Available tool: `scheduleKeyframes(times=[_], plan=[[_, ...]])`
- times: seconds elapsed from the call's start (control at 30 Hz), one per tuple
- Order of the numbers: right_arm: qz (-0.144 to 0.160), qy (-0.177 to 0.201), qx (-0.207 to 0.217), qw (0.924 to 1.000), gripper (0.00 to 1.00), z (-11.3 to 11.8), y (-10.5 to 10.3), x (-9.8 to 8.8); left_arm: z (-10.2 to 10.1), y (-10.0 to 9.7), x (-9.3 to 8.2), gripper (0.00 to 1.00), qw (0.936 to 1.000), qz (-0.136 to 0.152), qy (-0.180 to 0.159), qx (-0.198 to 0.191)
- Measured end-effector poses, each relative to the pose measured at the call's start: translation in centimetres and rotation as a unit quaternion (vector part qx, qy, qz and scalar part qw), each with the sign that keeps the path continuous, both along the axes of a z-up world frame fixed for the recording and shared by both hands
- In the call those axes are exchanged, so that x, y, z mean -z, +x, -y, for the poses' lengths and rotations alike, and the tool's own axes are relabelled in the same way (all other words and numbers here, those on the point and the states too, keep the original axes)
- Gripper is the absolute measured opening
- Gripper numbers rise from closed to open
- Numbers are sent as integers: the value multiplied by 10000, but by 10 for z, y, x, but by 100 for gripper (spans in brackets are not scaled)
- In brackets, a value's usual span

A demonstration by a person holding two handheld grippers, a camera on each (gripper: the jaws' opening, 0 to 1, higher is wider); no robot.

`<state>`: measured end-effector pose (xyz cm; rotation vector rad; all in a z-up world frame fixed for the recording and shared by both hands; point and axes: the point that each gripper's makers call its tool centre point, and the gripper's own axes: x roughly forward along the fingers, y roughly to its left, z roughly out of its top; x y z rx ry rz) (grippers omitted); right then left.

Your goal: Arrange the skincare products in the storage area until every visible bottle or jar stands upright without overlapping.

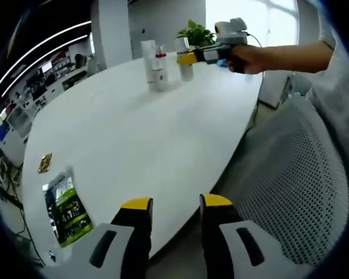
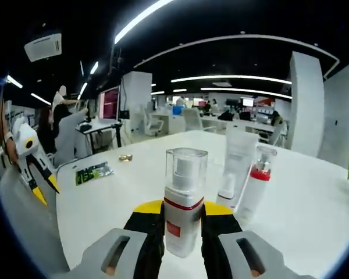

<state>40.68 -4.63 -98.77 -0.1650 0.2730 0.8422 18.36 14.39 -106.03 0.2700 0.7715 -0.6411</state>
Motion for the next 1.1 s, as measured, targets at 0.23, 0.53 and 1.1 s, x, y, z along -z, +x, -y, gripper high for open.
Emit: scheduleKeyframes(times=[0.23, 0.53, 1.1], plan=[[-40, -7, 76, 10000, 16, 5, 12, 11, 2, -1, 4, 28, 9999, -104, -24, 22], [-61, -67, 236, 9997, 16, 9, 24, 22, 1, -2, 6, 28, 9999, -162, 4, 26], [-75, -115, 522, 9985, 16, 14, 49, 38, 12, -17, 19, 28, 9975, -454, 180, 520]])
